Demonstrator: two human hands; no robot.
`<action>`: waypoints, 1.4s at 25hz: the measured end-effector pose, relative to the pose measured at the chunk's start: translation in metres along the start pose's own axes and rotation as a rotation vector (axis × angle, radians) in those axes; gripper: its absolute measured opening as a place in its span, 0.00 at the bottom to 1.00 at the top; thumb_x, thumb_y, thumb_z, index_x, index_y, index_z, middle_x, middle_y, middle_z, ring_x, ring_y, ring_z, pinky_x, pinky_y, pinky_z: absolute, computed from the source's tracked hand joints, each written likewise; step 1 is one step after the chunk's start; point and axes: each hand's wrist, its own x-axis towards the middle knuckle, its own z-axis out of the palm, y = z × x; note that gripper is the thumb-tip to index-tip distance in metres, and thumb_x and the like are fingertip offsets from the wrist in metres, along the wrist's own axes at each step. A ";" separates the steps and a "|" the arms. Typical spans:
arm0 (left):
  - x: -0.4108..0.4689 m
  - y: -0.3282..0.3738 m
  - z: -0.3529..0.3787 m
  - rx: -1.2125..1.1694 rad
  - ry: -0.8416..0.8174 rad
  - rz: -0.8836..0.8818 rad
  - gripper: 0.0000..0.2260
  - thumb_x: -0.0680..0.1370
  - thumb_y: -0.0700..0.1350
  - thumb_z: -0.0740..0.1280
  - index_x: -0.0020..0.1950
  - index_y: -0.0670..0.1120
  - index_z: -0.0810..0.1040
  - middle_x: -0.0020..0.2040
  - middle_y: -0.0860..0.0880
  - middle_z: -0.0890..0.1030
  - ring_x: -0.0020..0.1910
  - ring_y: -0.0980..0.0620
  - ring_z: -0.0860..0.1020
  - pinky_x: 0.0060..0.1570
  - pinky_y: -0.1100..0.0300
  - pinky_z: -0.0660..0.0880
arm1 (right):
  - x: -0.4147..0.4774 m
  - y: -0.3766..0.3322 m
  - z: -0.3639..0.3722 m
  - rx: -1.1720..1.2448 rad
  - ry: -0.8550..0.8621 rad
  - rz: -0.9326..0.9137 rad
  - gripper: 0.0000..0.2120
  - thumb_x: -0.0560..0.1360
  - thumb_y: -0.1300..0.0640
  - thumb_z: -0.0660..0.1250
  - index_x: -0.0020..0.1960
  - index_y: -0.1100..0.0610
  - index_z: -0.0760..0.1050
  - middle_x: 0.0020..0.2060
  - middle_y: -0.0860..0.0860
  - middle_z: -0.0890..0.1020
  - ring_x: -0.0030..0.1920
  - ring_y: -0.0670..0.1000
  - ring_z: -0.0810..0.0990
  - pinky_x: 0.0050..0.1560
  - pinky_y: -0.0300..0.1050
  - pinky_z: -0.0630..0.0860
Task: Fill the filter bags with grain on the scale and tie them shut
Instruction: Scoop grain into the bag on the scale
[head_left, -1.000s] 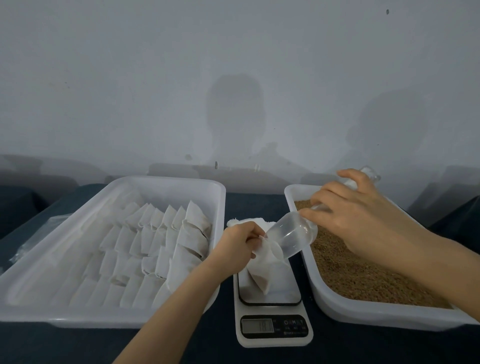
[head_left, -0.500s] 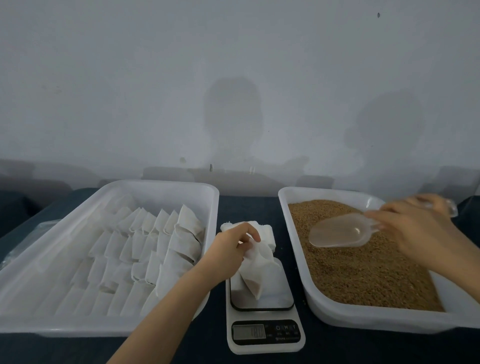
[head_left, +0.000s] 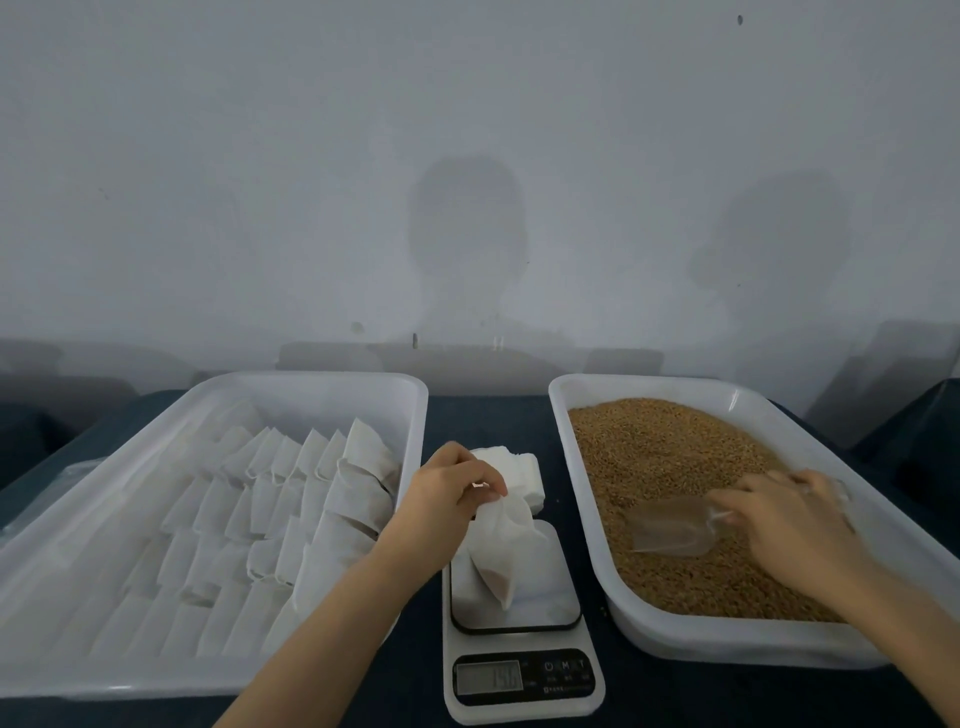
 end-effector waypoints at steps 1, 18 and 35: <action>0.001 0.000 0.000 0.008 0.016 0.015 0.06 0.78 0.36 0.67 0.48 0.41 0.84 0.47 0.52 0.73 0.44 0.54 0.74 0.47 0.66 0.76 | 0.000 0.002 0.003 0.058 -0.009 0.011 0.18 0.78 0.54 0.60 0.65 0.38 0.69 0.55 0.38 0.75 0.60 0.41 0.70 0.67 0.47 0.57; 0.000 -0.010 0.007 -0.023 -0.030 0.001 0.08 0.80 0.36 0.63 0.51 0.44 0.81 0.46 0.54 0.81 0.43 0.72 0.75 0.45 0.77 0.70 | -0.019 0.032 0.013 0.602 -0.078 0.153 0.14 0.76 0.56 0.65 0.58 0.41 0.76 0.57 0.45 0.80 0.52 0.46 0.76 0.55 0.46 0.71; 0.002 -0.002 0.003 0.125 -0.102 0.059 0.06 0.82 0.38 0.59 0.53 0.44 0.75 0.50 0.53 0.72 0.47 0.54 0.74 0.47 0.71 0.71 | -0.030 0.025 -0.025 0.772 -0.048 0.126 0.20 0.74 0.58 0.66 0.50 0.30 0.73 0.54 0.41 0.80 0.52 0.43 0.77 0.60 0.52 0.72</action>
